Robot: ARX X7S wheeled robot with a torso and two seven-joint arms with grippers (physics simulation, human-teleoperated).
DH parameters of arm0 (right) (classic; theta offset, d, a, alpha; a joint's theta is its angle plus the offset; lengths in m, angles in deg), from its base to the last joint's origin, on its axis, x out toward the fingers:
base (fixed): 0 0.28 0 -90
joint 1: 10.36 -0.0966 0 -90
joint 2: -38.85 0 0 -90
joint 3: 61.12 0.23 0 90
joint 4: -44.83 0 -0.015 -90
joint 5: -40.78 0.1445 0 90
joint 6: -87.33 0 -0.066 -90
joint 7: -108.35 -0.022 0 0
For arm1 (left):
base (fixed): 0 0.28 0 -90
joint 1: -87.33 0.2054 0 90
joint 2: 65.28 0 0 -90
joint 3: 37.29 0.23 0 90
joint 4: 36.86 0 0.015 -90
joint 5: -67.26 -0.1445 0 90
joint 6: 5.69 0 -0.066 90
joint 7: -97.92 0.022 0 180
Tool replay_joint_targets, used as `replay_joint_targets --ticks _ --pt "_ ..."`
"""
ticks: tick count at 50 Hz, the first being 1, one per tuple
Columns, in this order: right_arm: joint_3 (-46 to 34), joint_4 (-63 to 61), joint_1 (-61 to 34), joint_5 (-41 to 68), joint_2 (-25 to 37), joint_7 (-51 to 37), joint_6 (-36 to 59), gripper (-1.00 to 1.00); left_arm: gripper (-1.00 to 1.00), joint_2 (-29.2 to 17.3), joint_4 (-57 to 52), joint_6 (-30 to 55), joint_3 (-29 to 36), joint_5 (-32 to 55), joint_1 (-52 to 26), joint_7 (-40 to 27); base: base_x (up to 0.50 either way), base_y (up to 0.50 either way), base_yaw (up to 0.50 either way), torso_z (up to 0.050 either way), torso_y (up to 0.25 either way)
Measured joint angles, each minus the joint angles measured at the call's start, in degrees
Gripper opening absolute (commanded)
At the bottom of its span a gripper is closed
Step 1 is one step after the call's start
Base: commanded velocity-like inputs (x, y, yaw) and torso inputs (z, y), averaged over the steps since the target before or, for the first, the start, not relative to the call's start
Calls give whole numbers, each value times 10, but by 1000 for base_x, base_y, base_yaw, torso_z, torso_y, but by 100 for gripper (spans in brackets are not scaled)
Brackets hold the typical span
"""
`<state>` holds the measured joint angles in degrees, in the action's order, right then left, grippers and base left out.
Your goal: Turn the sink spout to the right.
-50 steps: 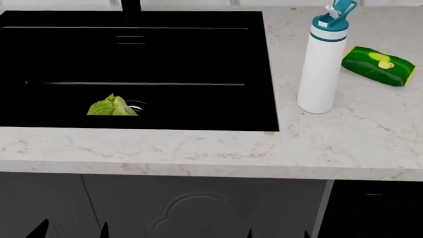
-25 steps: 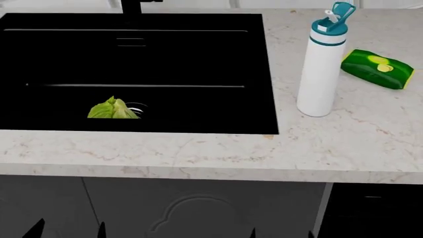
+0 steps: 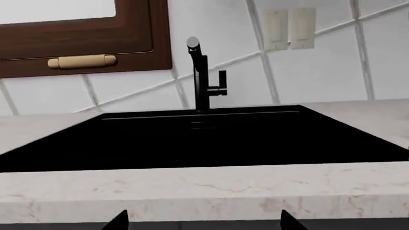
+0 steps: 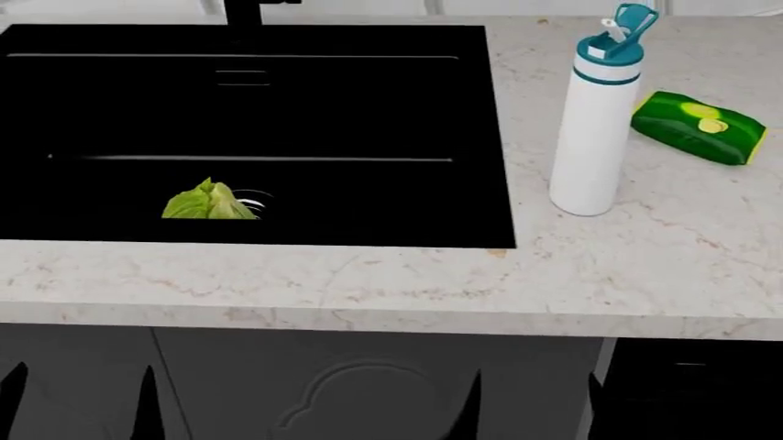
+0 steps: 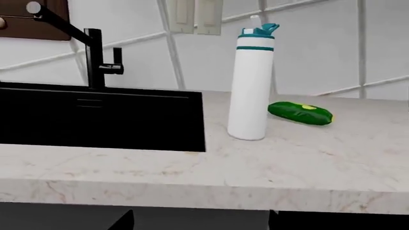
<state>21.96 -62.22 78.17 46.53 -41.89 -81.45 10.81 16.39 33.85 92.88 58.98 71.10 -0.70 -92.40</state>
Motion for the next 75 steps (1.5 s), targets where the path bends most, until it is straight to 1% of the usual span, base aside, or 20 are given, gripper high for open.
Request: replay_joint_targets --ticks 15,31,50,63,75 --pt "8 -88 -36 11 22 -7 82 100 100 -21 -115 103 -11 3 -35 -17 0 0 0 0 0" --pt "38 -157 -79 20 55 -17 158 100 100 -50 -203 194 -50 18 -71 -31 0 0 0 0 0" --pt "77 -193 -103 32 79 -29 206 100 100 -69 -252 249 -88 33 -88 -45 0 0 0 0 0" --pt "87 -219 -137 39 93 -33 247 100 100 -80 -277 299 -101 48 -126 -49 0 0 0 0 0" --pt "90 -224 -147 43 99 -35 257 100 100 -85 -284 322 -101 56 -150 -52 0 0 0 0 0"
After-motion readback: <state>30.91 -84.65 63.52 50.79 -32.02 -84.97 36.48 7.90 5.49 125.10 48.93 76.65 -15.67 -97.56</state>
